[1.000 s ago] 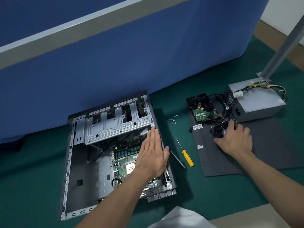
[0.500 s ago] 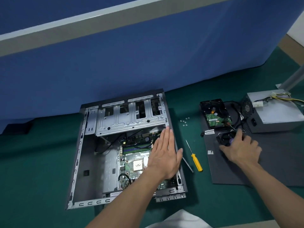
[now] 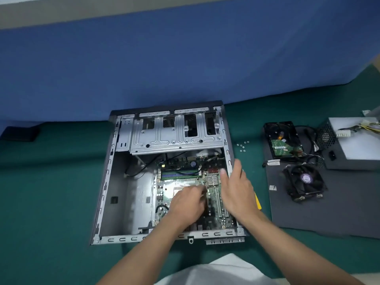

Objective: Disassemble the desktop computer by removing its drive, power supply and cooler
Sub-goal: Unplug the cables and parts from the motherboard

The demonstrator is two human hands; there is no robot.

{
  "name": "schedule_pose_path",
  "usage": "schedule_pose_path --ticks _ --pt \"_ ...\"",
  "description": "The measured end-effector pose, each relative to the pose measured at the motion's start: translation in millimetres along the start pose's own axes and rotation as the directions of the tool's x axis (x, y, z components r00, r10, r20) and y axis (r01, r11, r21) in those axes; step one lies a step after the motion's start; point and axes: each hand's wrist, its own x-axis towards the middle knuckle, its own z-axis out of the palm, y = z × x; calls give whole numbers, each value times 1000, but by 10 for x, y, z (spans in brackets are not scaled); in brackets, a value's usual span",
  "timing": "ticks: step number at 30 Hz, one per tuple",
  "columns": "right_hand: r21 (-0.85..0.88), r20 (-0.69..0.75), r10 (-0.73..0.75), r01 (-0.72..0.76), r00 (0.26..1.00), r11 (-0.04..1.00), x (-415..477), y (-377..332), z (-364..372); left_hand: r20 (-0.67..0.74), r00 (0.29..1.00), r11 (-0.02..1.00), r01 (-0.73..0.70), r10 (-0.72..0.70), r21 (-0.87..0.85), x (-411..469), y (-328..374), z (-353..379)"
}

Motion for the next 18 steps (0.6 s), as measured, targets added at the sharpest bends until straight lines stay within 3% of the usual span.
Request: schedule_pose_path --ticks 3,7,12,18 --pt "36 17 30 -31 999 999 67 32 26 213 977 1000 -2 6 -22 11 -50 70" --pt "187 72 12 -25 997 982 -9 145 -37 349 934 997 -68 72 -23 97 41 168" --pt "201 38 192 -195 981 960 -310 261 48 355 926 992 -128 127 -20 238 202 341" --pt "27 -56 171 -170 984 985 -254 219 61 306 941 981 -179 147 77 364 343 454"
